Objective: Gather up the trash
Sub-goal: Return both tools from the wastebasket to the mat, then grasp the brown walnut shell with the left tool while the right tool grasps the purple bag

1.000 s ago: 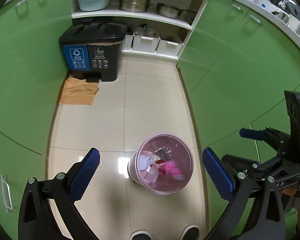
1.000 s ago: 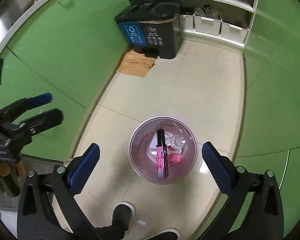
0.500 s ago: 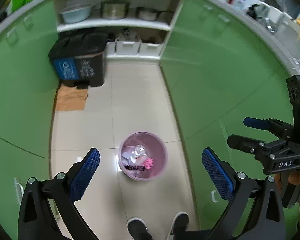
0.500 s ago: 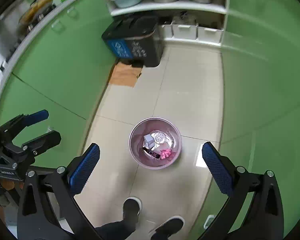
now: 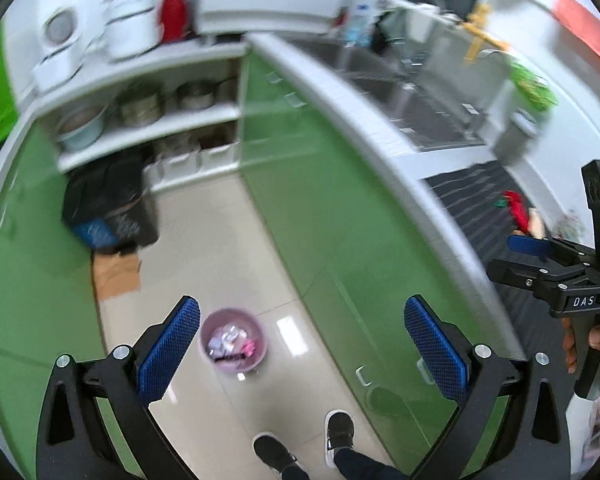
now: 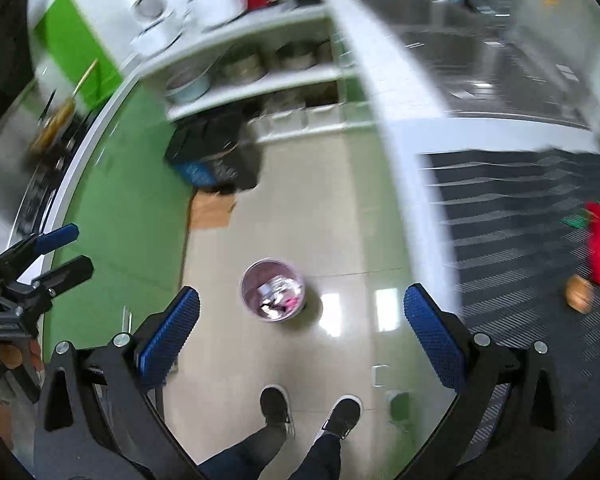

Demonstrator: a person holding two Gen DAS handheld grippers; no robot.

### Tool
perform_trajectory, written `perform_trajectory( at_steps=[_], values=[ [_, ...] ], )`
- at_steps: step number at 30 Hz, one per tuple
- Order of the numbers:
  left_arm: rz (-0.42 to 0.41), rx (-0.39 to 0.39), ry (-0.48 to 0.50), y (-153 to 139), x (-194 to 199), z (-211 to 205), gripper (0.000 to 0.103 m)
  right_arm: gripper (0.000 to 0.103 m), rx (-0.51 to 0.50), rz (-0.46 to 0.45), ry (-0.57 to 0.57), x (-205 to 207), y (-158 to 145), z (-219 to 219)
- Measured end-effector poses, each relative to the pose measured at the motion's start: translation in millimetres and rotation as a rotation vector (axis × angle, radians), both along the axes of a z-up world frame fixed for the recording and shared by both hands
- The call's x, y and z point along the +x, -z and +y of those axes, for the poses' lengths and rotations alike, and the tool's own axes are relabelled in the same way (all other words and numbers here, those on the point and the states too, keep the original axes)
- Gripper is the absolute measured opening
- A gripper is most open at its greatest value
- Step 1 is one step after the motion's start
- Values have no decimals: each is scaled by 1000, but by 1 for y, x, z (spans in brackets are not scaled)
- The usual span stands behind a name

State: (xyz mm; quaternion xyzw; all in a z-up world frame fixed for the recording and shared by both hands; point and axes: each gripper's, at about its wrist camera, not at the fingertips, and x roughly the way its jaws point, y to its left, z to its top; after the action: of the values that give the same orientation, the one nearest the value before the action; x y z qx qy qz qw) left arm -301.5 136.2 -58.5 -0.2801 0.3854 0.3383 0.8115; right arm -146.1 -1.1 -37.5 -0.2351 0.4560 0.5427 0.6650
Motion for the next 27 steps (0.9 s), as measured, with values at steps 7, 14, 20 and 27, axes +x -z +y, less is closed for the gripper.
perform_trajectory(
  at_steps=[7,14,20,27],
  values=[
    [-28,48,219,-29,93,-35,98,100,32,-15,232,67,-20,-94],
    [-37,54,404,-34,195,-89,98,100,19,-29,387,132,-22,-177],
    [-15,37,482,-28,264,-121,98,100,-9,-27,439,179,-14,-219],
    [19,30,555,-14,319,-131,98,100,-4,-14,482,214,-9,-226]
  ],
)
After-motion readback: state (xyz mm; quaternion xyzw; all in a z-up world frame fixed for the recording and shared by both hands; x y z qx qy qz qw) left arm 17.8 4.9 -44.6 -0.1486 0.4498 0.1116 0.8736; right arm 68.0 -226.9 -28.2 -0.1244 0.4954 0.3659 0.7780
